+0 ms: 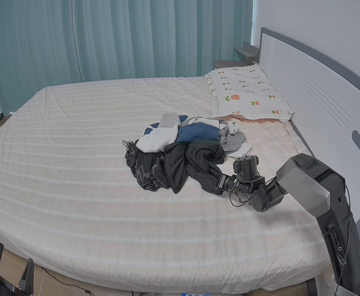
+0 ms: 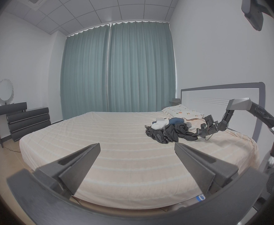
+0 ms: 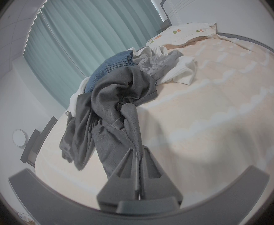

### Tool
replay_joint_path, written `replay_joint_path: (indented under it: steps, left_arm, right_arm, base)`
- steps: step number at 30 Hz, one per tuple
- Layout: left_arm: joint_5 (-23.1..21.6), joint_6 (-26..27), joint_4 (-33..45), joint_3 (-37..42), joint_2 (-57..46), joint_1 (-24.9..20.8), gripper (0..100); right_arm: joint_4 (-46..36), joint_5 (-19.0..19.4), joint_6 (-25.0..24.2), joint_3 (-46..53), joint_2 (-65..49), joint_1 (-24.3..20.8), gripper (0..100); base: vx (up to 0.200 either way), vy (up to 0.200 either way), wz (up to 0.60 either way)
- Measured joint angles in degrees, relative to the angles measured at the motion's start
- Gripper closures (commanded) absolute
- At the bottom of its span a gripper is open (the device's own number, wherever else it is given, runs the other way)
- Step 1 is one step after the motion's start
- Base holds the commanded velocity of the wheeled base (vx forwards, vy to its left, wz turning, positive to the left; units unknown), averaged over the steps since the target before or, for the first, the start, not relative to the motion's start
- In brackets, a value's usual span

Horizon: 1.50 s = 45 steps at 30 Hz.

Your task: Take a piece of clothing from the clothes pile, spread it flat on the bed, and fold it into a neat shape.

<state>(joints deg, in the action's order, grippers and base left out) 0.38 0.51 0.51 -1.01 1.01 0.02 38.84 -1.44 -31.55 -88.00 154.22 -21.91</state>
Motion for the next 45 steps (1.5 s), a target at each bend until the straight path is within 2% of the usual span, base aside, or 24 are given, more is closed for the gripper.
replay_joint_path:
  steps: [8, 16, 21, 26, 32, 37, 45]
  left_arm:
    - [0.2, -1.3, -1.4, -0.7, 0.1, 0.0, 0]
    - [-0.6, -3.9, -3.6, -11.1, 7.0, -0.5, 0]
    - [-3.2, -4.9, -5.5, -14.4, 18.0, -1.0, 0]
    - [-4.6, -6.6, -11.1, -15.8, 30.6, -3.5, 0]
    - [-4.2, -10.8, -20.2, -17.2, 47.4, -8.9, 0]
    - [-3.2, -16.3, -26.3, -20.0, 61.9, -14.5, 0]
    - [-2.6, -24.7, -32.6, -27.7, 84.8, -22.5, 0]
  right_arm:
    - [12.2, 4.1, -2.6, 22.3, -10.6, 1.0, 100]
    - [20.9, 6.4, -5.8, 41.8, -22.6, 1.3, 100]
    - [24.1, 6.9, -7.5, 51.6, -29.8, 1.2, 100]
    - [26.0, 7.0, -8.8, 59.0, -35.9, 1.2, 100]
    - [27.4, 6.3, -10.2, 65.4, -41.6, 1.2, 100]
    - [28.1, 5.4, -11.3, 69.7, -45.2, 0.7, 100]
    - [29.0, 3.9, -12.7, 75.8, -49.2, -3.0, 100]
  base:
    - [0.0, 0.0, 0.0]
    - [0.0, 0.0, 0.0]
    - [0.0, 0.0, 0.0]
    - [0.0, 0.0, 0.0]
    - [0.0, 0.0, 0.0]
    - [0.0, 0.0, 0.0]
    - [0.0, 0.0, 0.0]
